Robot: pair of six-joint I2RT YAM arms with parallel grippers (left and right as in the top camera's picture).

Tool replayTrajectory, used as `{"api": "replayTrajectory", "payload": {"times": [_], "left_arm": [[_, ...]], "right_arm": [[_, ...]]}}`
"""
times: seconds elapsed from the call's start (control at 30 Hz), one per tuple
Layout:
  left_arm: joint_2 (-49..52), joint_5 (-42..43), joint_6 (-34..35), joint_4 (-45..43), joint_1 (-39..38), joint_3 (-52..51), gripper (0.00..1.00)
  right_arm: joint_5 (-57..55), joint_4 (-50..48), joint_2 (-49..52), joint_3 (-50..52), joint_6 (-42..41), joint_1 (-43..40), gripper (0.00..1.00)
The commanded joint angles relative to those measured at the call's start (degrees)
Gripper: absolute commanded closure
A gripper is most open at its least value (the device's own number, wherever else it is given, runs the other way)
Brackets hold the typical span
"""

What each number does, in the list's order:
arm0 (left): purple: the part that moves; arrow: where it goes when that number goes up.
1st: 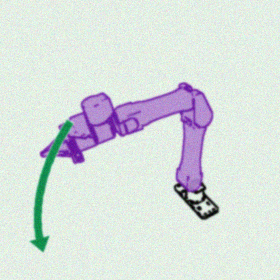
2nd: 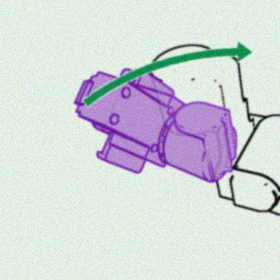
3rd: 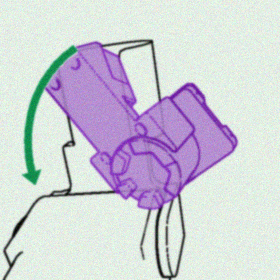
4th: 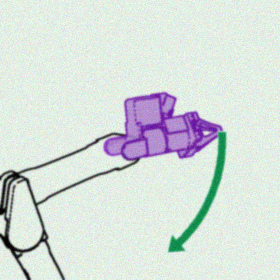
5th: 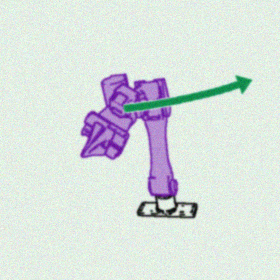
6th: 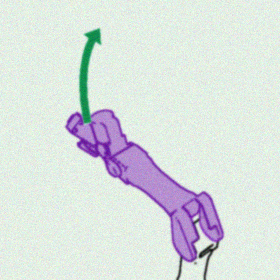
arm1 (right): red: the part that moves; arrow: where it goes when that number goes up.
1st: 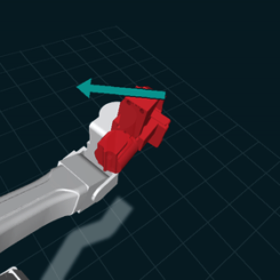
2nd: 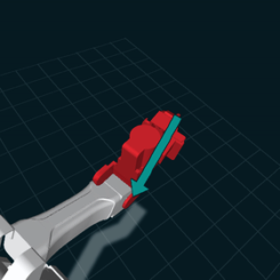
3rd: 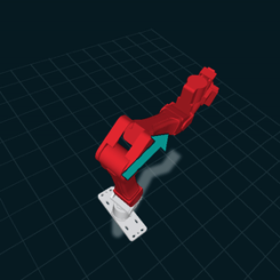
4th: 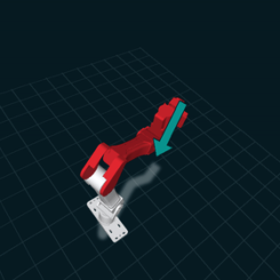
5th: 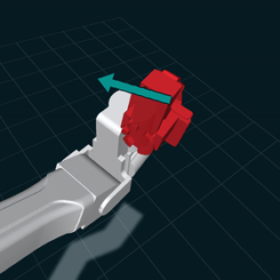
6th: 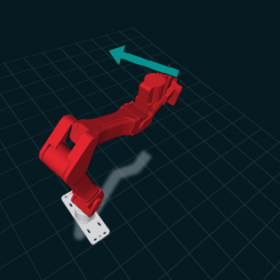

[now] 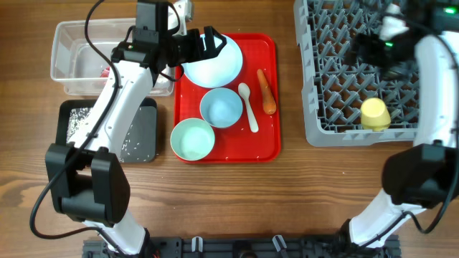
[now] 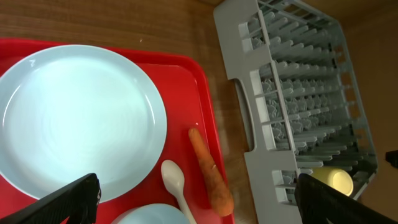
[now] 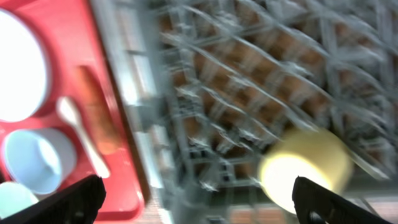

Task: Sort waste into correct bins and load items into the dishwasher rack
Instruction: 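Place the yellow cup upside down in the dish rack with right gripper, then reach the left gripper to the carrot and grasp it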

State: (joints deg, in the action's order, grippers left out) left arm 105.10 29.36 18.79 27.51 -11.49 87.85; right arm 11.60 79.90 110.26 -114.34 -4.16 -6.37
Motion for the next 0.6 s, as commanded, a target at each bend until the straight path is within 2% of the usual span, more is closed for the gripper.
{"api": "replayTrajectory", "payload": {"times": [0.0, 0.13, 0.2, 0.33, 0.43, 0.57], "left_arm": [[-0.1, -0.5, -0.3, -3.3, 0.0, 0.5, 0.0], [0.0, 0.8, -0.4, -0.3, -0.2, 0.5, 0.0], [1.4, -0.4, -3.9, -0.7, -3.5, 0.5, 0.0], [4.5, -20.4, -4.0, -1.9, -16.8, 0.5, 0.0], [9.0, -30.0, -4.8, -2.9, -25.4, 1.2, 0.0], [16.2, -30.3, 2.6, -2.6, -27.0, 1.3, 0.02]], "right_arm": [[2.0, -3.0, -1.4, -1.2, 1.0, 4.7, 0.0], [0.1, -2.9, -1.4, -1.2, 1.0, 2.1, 0.0], [0.1, -3.2, -1.4, -1.2, 1.0, -1.1, 0.0], [0.1, -2.9, -1.4, -1.2, -0.3, -5.9, 0.0], [0.1, -2.3, -1.4, -1.2, -0.3, -6.6, 0.0], [0.1, -1.3, -1.4, -1.2, -0.3, -6.6, 0.0]]}}
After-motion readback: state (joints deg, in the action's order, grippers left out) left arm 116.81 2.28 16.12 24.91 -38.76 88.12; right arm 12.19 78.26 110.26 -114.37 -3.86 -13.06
